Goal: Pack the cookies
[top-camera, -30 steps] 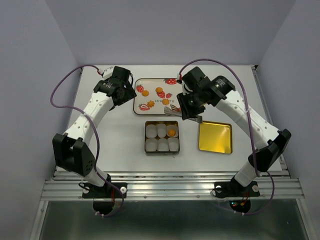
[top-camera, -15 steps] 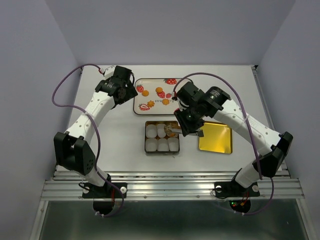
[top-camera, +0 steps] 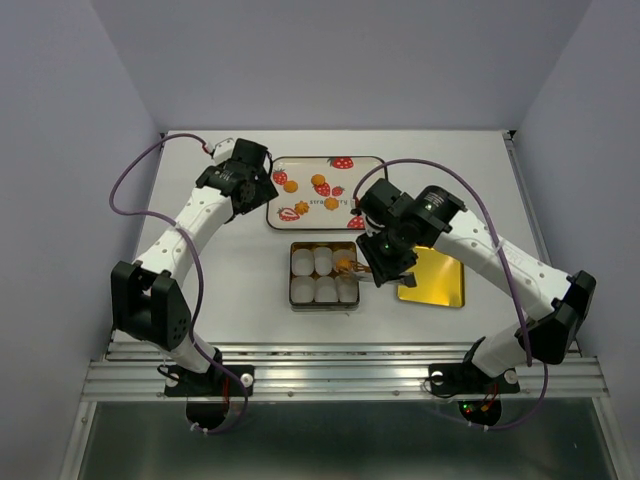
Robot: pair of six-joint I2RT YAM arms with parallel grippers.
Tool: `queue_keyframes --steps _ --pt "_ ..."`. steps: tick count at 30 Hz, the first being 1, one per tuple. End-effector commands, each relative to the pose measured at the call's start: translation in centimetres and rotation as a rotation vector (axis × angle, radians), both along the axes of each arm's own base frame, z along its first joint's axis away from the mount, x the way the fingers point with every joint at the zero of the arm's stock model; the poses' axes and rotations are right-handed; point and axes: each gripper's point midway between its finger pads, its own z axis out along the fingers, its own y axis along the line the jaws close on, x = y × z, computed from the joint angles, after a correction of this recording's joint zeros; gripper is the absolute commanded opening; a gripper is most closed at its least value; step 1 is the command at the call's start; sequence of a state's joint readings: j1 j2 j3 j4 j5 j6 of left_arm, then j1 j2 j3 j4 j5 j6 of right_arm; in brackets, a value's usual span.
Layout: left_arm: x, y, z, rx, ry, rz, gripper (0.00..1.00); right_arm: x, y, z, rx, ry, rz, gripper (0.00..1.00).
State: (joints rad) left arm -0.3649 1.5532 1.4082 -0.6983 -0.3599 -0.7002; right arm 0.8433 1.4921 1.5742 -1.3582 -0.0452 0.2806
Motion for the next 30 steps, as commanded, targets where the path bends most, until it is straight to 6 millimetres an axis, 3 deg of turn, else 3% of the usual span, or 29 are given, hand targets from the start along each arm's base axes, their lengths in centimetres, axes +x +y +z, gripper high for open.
queue_keyframes --steps 1,16,30 --pt "-0.2 0.1 1.0 0.004 -0.040 0.015 0.99 -1.0 0.1 0.7 0.036 -0.002 0.034 0.42" --pt "-0.9 0.0 0.2 0.006 -0.019 0.021 0.99 -1.2 0.8 0.0 0.038 0.001 0.058 0.44" --pt "-1.2 0.1 0.4 0.010 -0.027 0.019 0.99 0.1 1.0 -0.7 0.022 -0.050 0.039 0.45"
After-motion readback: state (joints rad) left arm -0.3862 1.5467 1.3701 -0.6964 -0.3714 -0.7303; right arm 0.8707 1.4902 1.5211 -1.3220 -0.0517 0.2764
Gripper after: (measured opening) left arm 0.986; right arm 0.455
